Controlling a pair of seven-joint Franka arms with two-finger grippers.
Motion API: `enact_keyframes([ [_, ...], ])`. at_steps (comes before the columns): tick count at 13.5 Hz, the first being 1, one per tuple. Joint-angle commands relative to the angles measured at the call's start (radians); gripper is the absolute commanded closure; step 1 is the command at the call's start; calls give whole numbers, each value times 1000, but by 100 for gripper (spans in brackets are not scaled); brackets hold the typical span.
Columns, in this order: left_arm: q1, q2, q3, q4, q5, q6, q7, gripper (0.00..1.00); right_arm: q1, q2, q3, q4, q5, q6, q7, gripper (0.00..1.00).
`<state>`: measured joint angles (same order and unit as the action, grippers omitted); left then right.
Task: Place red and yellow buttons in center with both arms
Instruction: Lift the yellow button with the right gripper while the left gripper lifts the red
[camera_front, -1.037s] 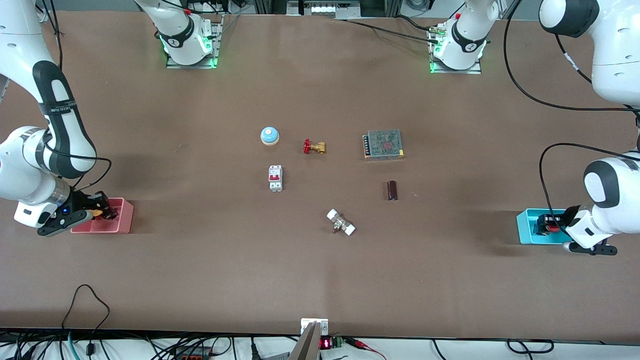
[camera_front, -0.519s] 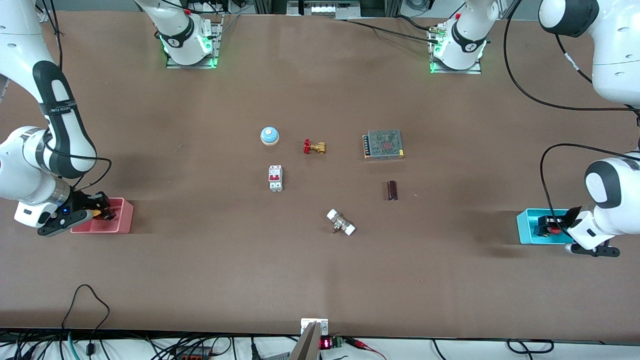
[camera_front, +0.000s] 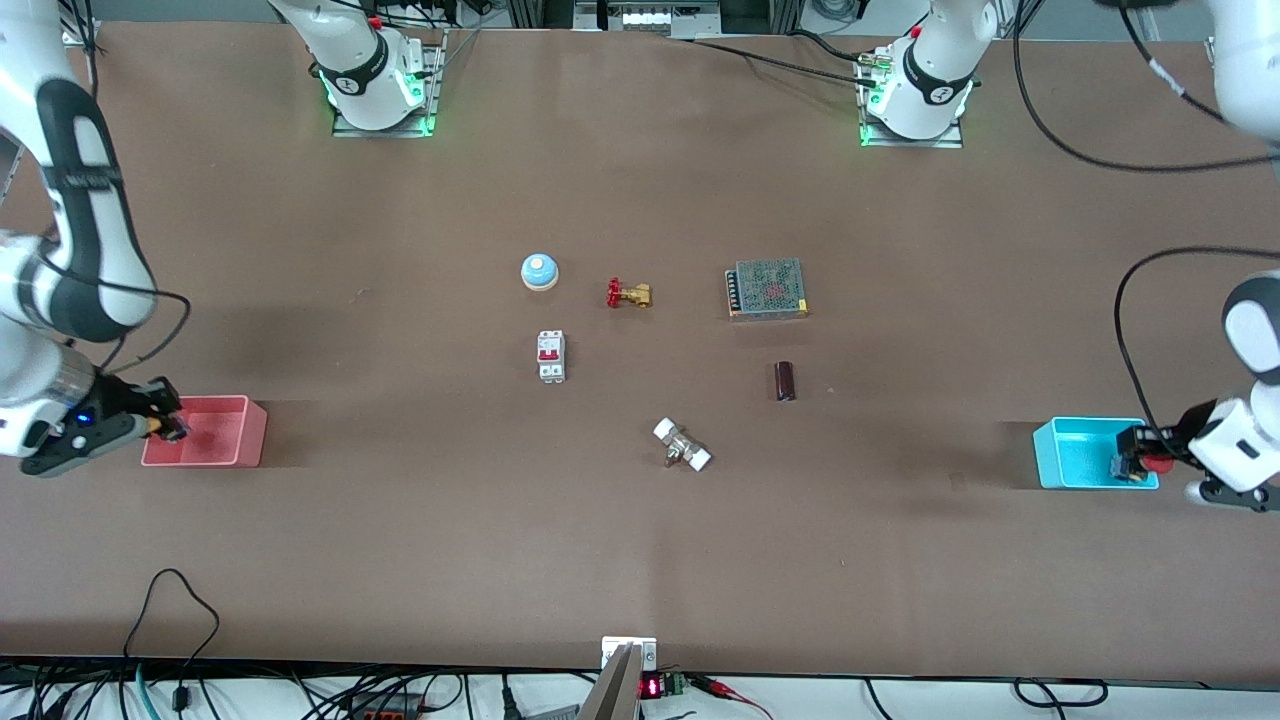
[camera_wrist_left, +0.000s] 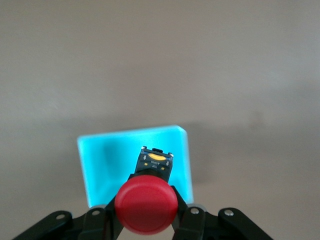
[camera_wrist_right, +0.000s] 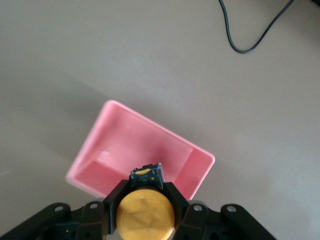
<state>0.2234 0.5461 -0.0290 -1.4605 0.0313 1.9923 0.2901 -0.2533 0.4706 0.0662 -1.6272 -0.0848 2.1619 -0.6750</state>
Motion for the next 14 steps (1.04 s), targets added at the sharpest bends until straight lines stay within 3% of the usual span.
enact_keyframes([
  [1,-80,-133,1,-126,9,-110,-112,64,66,-111,36,-8,-3,-155,209,76],
  [4,-171,-153,-11,-165,-1,-217,-253,64,133,-128,119,-20,-13,-218,505,76],
  [6,-237,-155,-28,-223,-17,-216,-293,64,196,-118,129,-61,-13,-174,615,76],
  [7,-246,-146,-51,-241,-89,-187,-359,64,247,-110,129,-122,-15,-68,667,76],
  [11,-275,-130,-52,-282,-87,-126,-319,64,328,-76,129,-293,-18,221,814,76],
  [14,-297,-124,-54,-302,-91,-104,-304,64,376,-24,129,-301,-78,277,911,76],
])
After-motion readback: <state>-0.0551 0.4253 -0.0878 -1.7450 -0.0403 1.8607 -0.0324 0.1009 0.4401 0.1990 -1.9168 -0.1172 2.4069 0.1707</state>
